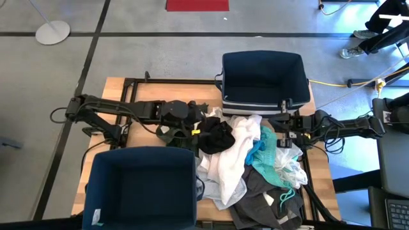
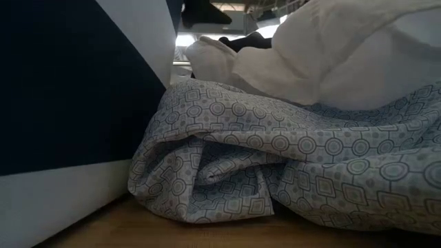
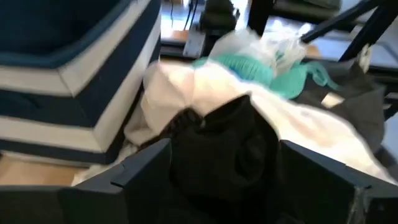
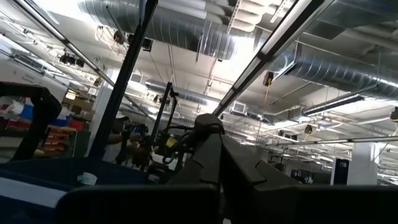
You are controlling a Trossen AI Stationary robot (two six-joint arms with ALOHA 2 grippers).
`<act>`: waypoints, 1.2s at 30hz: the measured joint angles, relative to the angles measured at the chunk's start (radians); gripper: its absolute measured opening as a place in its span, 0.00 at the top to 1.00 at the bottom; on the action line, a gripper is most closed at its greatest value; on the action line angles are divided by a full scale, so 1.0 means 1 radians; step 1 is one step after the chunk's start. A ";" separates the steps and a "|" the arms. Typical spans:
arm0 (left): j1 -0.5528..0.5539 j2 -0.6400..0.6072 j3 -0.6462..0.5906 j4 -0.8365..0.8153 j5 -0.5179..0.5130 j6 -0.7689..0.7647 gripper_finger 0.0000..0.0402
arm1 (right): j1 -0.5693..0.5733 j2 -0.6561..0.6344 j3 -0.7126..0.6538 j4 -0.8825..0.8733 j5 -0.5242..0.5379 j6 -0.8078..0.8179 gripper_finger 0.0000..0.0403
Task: Sort clothes
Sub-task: Put the black boxer into the top laundry bin
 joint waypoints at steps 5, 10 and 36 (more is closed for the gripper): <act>0.000 0.066 -0.002 0.012 0.000 0.000 0.30 | 0.001 0.025 0.010 0.002 0.000 0.000 0.97; 0.017 0.122 -0.002 0.020 -0.046 -0.060 0.31 | 0.001 0.028 0.010 -0.001 0.000 0.001 0.97; 0.027 0.254 -0.001 0.034 0.159 0.079 0.48 | 0.000 0.028 0.010 -0.022 0.000 0.055 0.97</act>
